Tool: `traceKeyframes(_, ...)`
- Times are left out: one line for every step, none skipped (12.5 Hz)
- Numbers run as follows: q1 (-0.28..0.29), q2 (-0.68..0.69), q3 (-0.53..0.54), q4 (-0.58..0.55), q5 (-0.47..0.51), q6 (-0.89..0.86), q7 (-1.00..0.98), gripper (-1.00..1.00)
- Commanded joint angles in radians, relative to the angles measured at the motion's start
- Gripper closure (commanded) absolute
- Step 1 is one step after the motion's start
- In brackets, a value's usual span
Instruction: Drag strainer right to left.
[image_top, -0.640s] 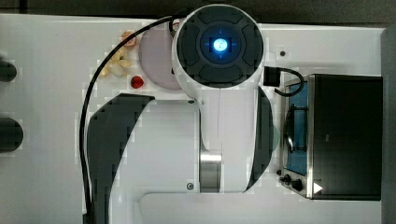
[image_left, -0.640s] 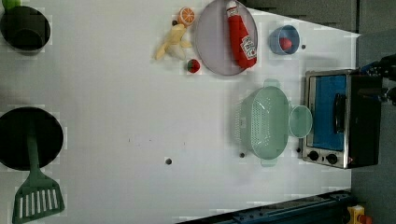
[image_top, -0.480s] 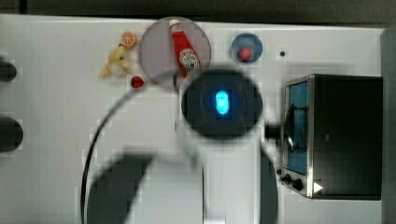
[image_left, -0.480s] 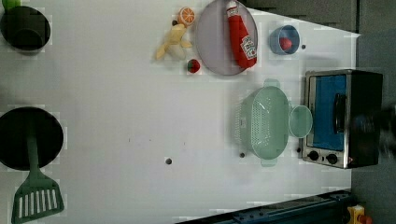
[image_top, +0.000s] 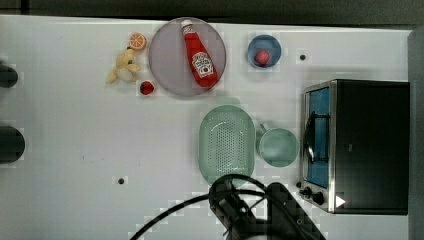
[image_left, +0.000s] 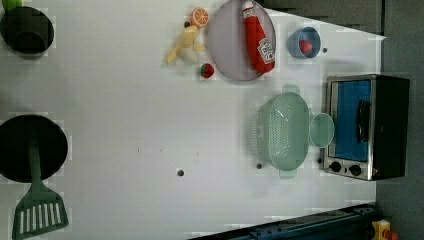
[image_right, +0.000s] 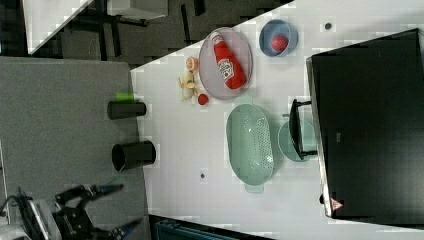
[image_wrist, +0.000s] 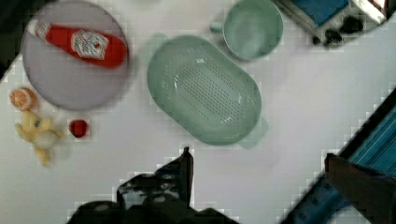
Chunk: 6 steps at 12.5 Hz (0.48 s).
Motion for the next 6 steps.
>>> traceKeyframes(0.009,0.192,0.020,-0.163,0.004,0.119,0.063,-1.00)
traceKeyframes(0.009,0.225,0.020,-0.206,0.004,0.204,0.087,-1.00)
traceKeyframes(0.009,0.261,0.020,-0.246,0.004,0.293,0.131,-1.00)
traceKeyframes(0.009,0.300,0.022,-0.282,0.004,0.385,0.188,-1.00)
traceKeyframes(0.009,0.342,0.026,-0.314,0.004,0.472,0.253,-1.00)
traceKeyframes(0.009,0.386,0.032,-0.337,0.004,0.562,0.311,-1.00)
